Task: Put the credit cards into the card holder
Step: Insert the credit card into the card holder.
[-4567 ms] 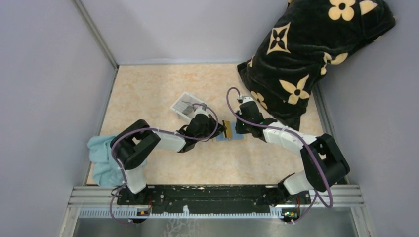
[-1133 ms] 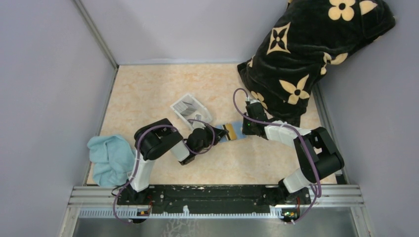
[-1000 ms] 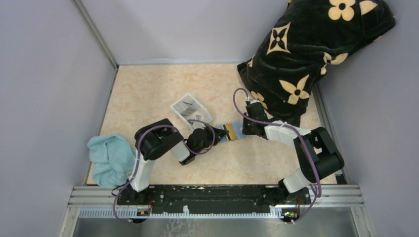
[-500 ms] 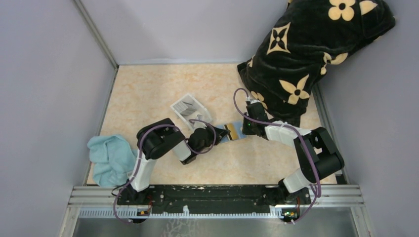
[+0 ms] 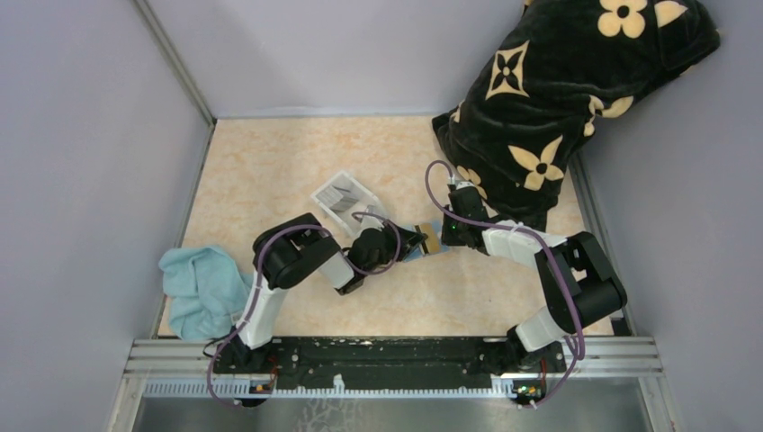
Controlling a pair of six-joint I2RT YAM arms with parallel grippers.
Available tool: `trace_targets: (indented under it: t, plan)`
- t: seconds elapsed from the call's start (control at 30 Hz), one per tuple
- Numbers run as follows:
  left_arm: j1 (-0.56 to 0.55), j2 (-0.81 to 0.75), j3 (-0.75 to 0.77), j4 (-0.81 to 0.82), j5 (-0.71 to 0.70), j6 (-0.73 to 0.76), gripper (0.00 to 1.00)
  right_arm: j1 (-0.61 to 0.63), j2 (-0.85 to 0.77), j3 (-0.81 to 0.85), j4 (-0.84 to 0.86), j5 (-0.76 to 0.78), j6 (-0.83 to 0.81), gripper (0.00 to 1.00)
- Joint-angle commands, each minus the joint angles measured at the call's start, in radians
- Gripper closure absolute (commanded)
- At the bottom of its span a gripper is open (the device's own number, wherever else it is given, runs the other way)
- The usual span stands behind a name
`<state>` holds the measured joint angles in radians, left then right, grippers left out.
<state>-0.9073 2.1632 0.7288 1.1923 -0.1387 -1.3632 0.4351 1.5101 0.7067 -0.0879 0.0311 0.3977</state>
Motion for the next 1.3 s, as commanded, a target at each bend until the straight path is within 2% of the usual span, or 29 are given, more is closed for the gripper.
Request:
trace_targets:
  t: [0.0, 0.03, 0.07, 0.1, 0.17, 0.2, 0.5, 0.93, 1.17, 1.27]
  plan:
    - [-0.015, -0.030, 0.017, -0.162, 0.058, 0.055, 0.65, -0.016, 0.027, -0.039, -0.038, 0.016, -0.002, 1.00]
    - [-0.015, -0.046, 0.025, -0.204, 0.059, 0.071, 0.59, -0.015, 0.025, -0.038, -0.039, 0.016, -0.002, 1.00]
    - [-0.014, -0.062, 0.031, -0.253, 0.059, 0.089, 0.45, -0.015, 0.023, -0.037, -0.042, 0.018, -0.003, 1.00]
    - [-0.014, -0.083, 0.044, -0.340, 0.054, 0.108, 0.38, -0.015, 0.022, -0.035, -0.044, 0.018, -0.005, 1.00]
    - [-0.014, -0.127, 0.072, -0.471, 0.036, 0.154, 0.28, -0.015, 0.015, -0.031, -0.049, 0.019, -0.005, 1.00]
    - [-0.013, -0.150, 0.087, -0.530, 0.023, 0.177, 0.27, -0.015, 0.013, -0.030, -0.051, 0.021, -0.006, 1.00]
    - [-0.018, -0.256, 0.222, -0.971, -0.060, 0.333, 0.25, -0.015, -0.023, -0.019, -0.066, 0.021, -0.007, 1.00]
    - [-0.022, -0.342, 0.155, -0.873, -0.104, 0.404, 0.22, -0.015, -0.062, -0.010, -0.088, 0.019, -0.010, 1.00]
    - [-0.025, -0.401, 0.115, -0.897, -0.190, 0.481, 0.30, -0.015, -0.075, -0.018, -0.084, 0.020, -0.008, 1.00]
    - [-0.028, -0.408, 0.113, -0.889, -0.207, 0.534, 0.38, -0.015, -0.079, -0.019, -0.083, 0.019, -0.008, 1.00]
